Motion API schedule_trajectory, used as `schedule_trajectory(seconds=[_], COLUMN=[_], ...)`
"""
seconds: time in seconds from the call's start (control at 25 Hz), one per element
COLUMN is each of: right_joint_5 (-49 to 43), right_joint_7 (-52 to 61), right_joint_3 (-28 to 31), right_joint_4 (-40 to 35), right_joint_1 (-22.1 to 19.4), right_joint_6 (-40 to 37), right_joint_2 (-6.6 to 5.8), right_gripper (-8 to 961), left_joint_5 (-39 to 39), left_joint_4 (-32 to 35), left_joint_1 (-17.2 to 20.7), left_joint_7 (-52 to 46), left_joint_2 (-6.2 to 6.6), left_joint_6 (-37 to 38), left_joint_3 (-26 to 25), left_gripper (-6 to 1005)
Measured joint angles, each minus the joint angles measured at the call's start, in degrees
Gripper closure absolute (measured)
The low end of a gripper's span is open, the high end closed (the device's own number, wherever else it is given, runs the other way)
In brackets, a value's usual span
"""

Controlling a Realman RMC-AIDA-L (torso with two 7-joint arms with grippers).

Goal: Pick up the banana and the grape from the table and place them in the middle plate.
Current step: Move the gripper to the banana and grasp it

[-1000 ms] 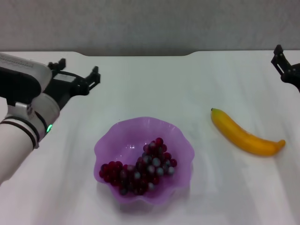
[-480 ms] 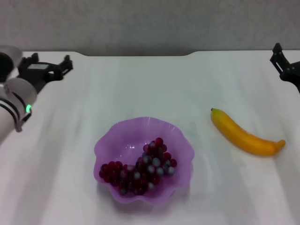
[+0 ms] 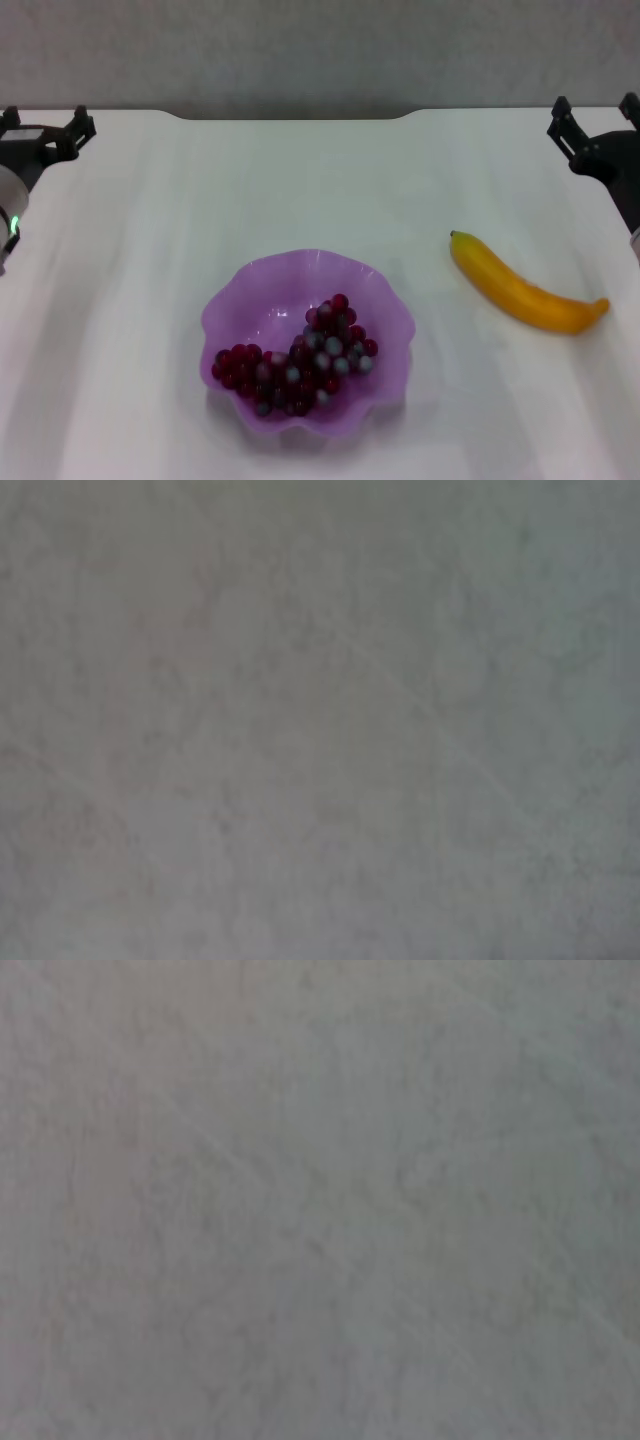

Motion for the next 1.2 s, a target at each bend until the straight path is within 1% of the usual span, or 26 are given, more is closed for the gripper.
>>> schedule_trajectory(seconds=[0.04, 0.12, 0.2, 0.32, 0.36, 0.44, 0.48, 0.6, 0.72, 0.84, 0.96, 1.08, 1.2], right_joint_5=[0.0, 0.0, 0.2, 0.1, 0.0, 0.0, 0.1, 0.1, -0.1, -0.1, -0.1, -0.1, -0.1], right_joint_7=[0.0, 0.0, -0.1, -0.3, -0.4, -0.4, -0.4, -0.4, -0.7, -4.7, -12.1, -20.3, -23.7], right_joint_3=[0.0, -0.1, 0.5, 2.0, 2.3, 2.3, 2.8, 4.6, 6.4, 8.6, 13.4, 19.3, 23.8], right_joint_4=[-0.1, -0.9, -1.8, -2.6, -2.7, -2.8, -2.9, -3.6, -6.4, -11.0, -16.2, -21.3, -24.6], right_joint_1=[-0.1, -0.1, 0.2, 1.4, 2.5, 3.0, 3.9, 4.6, 4.8, 3.3, 0.2, -2.6, -4.1], right_joint_6=[0.3, 2.5, 6.4, 12.4, 15.5, 16.6, 19.1, 23.8, 30.0, 34.0, 38.4, 45.7, 53.5], right_joint_2=[0.01, -0.05, -0.19, -0.41, -0.48, -0.49, -0.51, -0.56, -0.73, -0.83, -0.73, -0.58, -0.55], right_gripper=[130, 130, 131, 131, 131, 132, 132, 133, 133, 134, 134, 135, 136], left_joint_5=[1.4, 3.1, 3.5, 3.7, 3.8, 3.9, 3.9, 4.0, 4.0, 4.1, 4.6, 6.0, 6.4], left_joint_4=[-0.1, -0.3, -0.2, 0.0, -0.1, -0.3, -0.4, -0.4, -0.4, -0.2, 0.0, 0.0, 0.0], left_joint_1=[0.4, 1.0, 1.4, 1.6, 1.6, 1.6, 1.6, 2.0, 2.5, 3.3, 3.5, 3.4, 3.4], left_joint_7=[0.0, -0.2, -0.5, -1.8, -2.4, -3.3, -3.7, -4.5, -4.4, -4.2, -3.4, -3.1, -3.1], left_joint_2=[-0.68, -1.59, -1.86, -1.67, -1.53, -1.35, -1.33, -1.49, -1.53, -1.38, -1.53, -2.06, -2.26], left_joint_6=[1.2, 2.5, 2.7, 2.0, 2.0, 2.1, 2.2, 2.4, 2.3, 2.3, 2.3, 2.6, 2.7], left_joint_3=[-0.1, -0.3, -0.4, -0.4, -0.4, -0.4, -0.4, -0.8, -0.9, -0.9, -0.9, -1.0, -1.0], left_gripper=[105, 105, 105, 105, 105, 106, 106, 106, 106, 106, 106, 106, 106])
